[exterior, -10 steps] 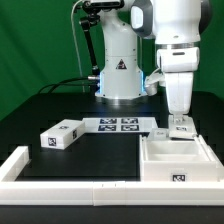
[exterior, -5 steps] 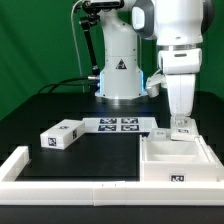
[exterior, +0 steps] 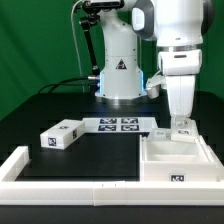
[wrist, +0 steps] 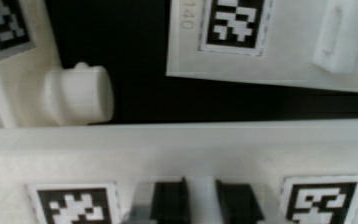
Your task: Assemble cabinet
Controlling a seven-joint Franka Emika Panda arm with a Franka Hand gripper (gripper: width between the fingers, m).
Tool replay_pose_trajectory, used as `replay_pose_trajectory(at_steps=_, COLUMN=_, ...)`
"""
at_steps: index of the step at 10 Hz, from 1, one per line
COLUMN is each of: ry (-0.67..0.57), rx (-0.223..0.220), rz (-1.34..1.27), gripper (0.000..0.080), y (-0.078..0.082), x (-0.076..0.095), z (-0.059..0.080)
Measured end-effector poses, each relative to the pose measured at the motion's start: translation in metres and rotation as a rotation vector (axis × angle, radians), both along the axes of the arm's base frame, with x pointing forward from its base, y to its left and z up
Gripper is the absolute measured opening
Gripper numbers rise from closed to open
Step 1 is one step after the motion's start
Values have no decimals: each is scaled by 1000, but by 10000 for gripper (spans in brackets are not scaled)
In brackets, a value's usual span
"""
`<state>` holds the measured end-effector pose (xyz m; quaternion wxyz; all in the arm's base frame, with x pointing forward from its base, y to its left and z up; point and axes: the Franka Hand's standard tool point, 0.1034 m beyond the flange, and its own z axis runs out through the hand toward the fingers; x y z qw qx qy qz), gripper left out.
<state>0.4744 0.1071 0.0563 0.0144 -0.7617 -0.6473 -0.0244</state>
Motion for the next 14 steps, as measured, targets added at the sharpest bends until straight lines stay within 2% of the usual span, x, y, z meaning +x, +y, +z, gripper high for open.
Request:
replay_pose_trajectory(at_steps=1, ry=0, rx=1, rz=6, gripper=70, y=0, x=1, z=-1)
replay_pose_trajectory(at_steps=5, ry=-7, rx=9, rz=-2, gripper=70, y=-6, x=32, z=-1)
replay_pose_trajectory(at_steps=11, ry=-23, rx=16, rz=0, gripper=70, y=-8, x=35, z=-1)
replay_pose_trajectory(at_steps=14, ry=-18, rx=14, rz=26, gripper=70, y=-13, x=69, z=0)
